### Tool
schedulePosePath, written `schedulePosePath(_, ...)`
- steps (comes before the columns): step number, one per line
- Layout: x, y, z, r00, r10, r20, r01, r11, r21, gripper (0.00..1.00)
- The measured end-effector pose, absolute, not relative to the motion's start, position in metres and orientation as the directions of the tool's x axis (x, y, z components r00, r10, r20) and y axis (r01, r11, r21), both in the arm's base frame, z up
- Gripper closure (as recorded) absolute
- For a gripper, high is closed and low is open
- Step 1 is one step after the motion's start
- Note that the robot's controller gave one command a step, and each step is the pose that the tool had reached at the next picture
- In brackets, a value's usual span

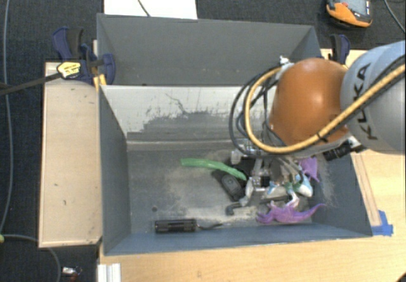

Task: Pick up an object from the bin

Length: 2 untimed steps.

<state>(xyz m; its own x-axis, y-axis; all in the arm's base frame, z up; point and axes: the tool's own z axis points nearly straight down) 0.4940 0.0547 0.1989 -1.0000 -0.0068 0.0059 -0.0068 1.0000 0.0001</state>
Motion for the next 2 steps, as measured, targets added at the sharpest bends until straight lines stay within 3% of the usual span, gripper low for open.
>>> schedulePosePath(1,0.496,0.054,0.203,-1.000,-0.003,-0.003,-0.003,1.000,0.001,0.00)
schedulePosePath(2,0.511,-0.023,0.100,-0.967,-0.253,-0.005,-0.253,0.967,-0.001,0.00)
